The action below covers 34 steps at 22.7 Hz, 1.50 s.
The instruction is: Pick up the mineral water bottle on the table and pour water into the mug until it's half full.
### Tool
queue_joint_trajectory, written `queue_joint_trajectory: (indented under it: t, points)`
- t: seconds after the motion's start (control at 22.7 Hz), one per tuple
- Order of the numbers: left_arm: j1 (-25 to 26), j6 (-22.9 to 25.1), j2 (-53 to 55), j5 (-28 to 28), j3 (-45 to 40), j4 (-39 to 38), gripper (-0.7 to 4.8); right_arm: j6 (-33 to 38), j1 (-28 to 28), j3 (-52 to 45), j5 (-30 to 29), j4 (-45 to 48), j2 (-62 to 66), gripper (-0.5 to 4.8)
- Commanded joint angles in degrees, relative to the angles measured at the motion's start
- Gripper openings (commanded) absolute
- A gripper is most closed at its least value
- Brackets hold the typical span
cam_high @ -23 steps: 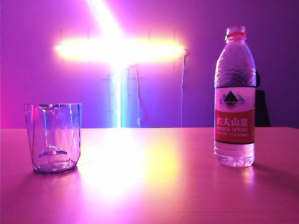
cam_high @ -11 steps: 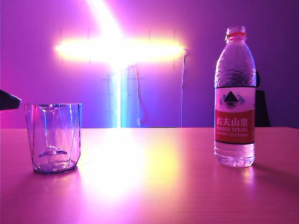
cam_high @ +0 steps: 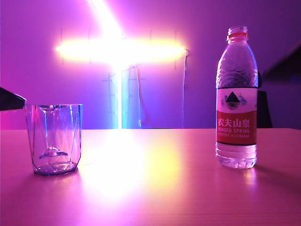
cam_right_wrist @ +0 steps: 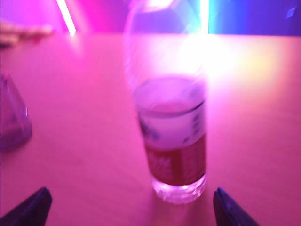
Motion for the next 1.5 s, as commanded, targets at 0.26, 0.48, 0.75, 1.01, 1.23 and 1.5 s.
queue_joint_trajectory:
  t: [0.26,0.48,0.75,1.01,1.23,1.5]
  points:
    - [-0.02,-0.17,-0.07,0.04,0.13,0.24,-0.02,-3.06,-1.46,-1.49,3.67,36.35,28.79,4.79]
    - [-0.02,-0.17,-0.07,0.04,0.13,0.24,-0.02,-3.06,-2.67,-0.94,0.85,59.95,52.28,4.79]
    - [0.00,-0.17,-0.09,0.04,0.13,0.26,-0.02,-2.05,-2.67,5.33,1.22,80.30,77.24,4.79]
    - [0.00,-0.17,-0.11,0.02,0.13,0.22,-0.02,-2.08,-2.67,9.44,3.48,79.76,81.90,4.79]
    - [0.00,-0.17,-3.17,0.04,0.13,0.09,-0.02,-2.05,-2.67,9.55,3.58,79.60,81.88,2.39]
    - [1.09,-0.17,-4.42,0.13,0.13,0.09,-0.02,-2.60,-2.58,10.10,0.33,80.06,79.54,2.37]
